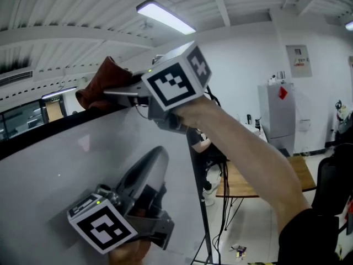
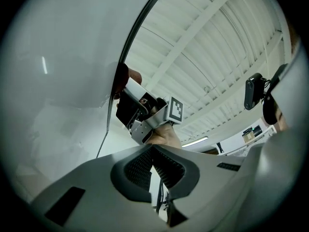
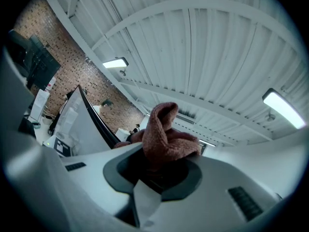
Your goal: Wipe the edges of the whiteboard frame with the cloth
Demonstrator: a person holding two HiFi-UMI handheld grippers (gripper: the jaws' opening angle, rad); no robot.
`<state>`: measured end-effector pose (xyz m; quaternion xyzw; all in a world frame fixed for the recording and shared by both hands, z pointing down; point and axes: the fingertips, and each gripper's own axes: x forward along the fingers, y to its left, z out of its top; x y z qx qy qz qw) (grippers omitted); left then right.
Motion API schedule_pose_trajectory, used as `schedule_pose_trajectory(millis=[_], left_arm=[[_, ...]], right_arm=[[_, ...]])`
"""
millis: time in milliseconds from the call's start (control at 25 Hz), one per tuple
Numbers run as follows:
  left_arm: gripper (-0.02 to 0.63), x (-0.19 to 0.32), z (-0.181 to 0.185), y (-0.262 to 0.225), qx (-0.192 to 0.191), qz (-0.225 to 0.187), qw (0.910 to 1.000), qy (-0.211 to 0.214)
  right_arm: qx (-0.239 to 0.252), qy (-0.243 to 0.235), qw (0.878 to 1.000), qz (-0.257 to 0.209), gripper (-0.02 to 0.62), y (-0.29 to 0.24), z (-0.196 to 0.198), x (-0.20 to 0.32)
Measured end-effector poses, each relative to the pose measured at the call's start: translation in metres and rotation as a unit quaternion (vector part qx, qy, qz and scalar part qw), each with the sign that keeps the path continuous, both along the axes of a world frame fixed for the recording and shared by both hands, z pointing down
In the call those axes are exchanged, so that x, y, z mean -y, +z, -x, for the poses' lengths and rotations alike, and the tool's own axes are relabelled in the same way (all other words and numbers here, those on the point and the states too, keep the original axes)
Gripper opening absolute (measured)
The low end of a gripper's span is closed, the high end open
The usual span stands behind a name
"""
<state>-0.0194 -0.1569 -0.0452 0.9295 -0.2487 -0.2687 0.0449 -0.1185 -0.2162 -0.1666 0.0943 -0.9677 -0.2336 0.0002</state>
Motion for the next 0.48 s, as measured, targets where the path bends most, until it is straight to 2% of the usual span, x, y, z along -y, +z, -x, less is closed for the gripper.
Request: schedule_pose_trajectory(millis=[160,320,480], left_arm=[[-0.003,0.032,-0.040,-0.005,0.006,0.006,0.9999,-0.010],[-0.003,0.064,-0.054,-0.006,0.007,0.011,0.9992,-0.037],[-0.003,0.096,-0.066,0.004,0.000,0.022,0.9983,-0.055]], right_arm=[[-0.017,-0.008,1.000,-0.014,0.087,0.000,-0.030,0.025],[-0.019,-0.030,0.999,-0.024,0.087,-0.002,-0.043,0.053],[-0.015,-0.031,0.999,-0.028,0.087,0.001,-0.059,0.087]])
